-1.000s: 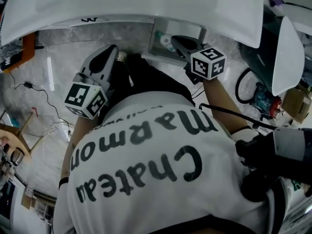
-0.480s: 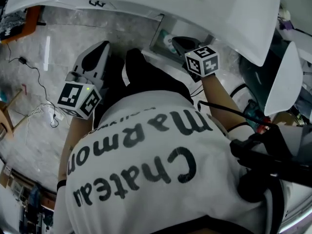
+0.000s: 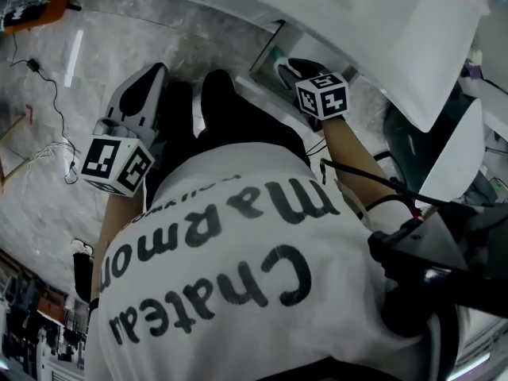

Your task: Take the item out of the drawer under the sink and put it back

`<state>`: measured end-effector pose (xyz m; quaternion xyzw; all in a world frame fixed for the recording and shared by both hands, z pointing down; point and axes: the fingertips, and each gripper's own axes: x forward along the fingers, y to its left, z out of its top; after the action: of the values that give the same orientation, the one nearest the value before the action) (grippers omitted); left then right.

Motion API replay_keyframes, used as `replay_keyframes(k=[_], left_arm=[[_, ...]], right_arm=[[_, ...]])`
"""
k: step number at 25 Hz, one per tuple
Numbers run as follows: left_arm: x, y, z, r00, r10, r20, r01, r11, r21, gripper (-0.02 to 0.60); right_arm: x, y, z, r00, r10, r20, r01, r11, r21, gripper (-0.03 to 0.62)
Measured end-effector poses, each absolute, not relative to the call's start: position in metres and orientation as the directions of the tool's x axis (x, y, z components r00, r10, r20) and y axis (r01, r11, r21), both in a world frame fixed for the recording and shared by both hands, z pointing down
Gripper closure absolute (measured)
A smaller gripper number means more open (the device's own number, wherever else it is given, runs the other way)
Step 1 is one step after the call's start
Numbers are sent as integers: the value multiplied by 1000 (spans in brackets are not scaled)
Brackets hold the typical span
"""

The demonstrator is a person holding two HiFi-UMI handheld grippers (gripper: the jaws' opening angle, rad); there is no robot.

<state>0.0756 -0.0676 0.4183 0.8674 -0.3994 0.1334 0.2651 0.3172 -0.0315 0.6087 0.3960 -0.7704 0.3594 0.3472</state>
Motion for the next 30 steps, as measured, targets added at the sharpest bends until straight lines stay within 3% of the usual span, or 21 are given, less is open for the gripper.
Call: replay_keyframes(k=[17,30], left_arm=[[71,-66,438,639,-595,488,-764,-562,317,572],[31,-63,443,561,-653,508,-827,-468,312,572]], right_arm=[[328,-50,673,-283,-233,930,-905,387,-178,470],[329,-54,701,-180,-199,963,-910,404,-87,474]])
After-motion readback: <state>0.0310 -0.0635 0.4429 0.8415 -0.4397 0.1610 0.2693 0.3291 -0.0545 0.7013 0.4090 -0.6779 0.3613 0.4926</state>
